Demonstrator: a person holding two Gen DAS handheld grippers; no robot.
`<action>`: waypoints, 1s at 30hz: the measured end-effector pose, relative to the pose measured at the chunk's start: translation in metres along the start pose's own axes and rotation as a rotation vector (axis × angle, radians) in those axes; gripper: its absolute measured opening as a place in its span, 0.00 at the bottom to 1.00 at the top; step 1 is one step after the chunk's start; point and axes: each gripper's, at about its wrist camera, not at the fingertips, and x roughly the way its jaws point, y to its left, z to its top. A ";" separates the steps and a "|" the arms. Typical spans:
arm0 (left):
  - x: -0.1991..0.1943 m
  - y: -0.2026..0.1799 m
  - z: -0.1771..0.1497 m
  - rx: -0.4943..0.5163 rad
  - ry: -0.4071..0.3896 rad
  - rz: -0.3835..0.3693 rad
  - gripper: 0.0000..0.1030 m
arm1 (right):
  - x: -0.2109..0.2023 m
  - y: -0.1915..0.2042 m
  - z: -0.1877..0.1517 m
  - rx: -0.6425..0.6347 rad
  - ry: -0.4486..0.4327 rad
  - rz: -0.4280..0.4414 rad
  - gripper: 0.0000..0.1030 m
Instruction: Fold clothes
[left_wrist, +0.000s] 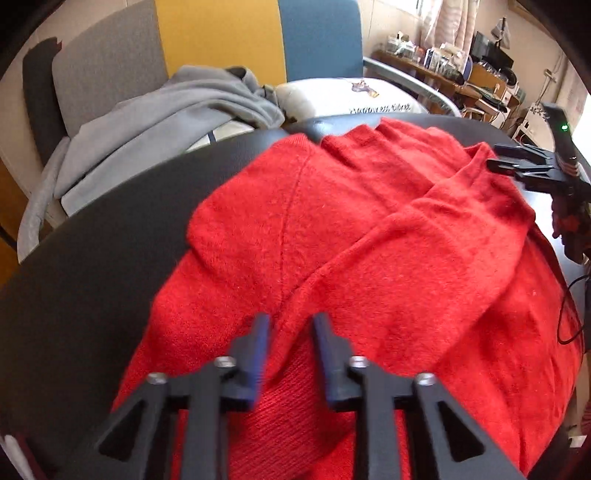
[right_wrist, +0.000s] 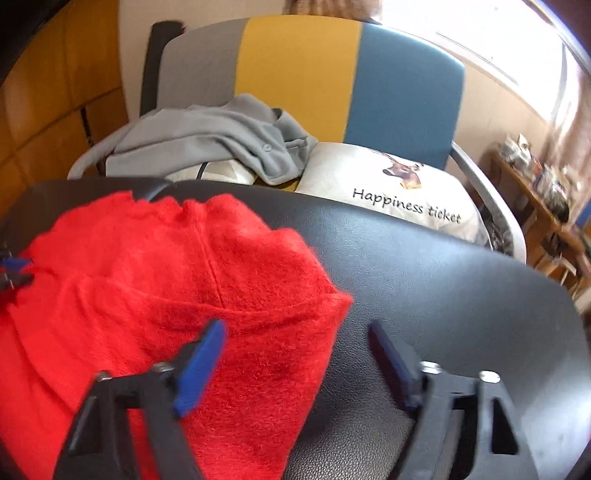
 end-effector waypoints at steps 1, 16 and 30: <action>-0.006 -0.005 0.000 0.008 -0.023 0.011 0.05 | 0.005 0.003 -0.001 -0.017 0.028 0.006 0.37; -0.001 -0.010 0.071 -0.106 -0.125 0.099 0.09 | 0.001 -0.062 -0.009 0.182 0.049 -0.146 0.14; -0.009 0.073 -0.009 -0.615 -0.107 -0.180 0.28 | -0.059 0.012 -0.028 -0.008 -0.100 0.057 0.75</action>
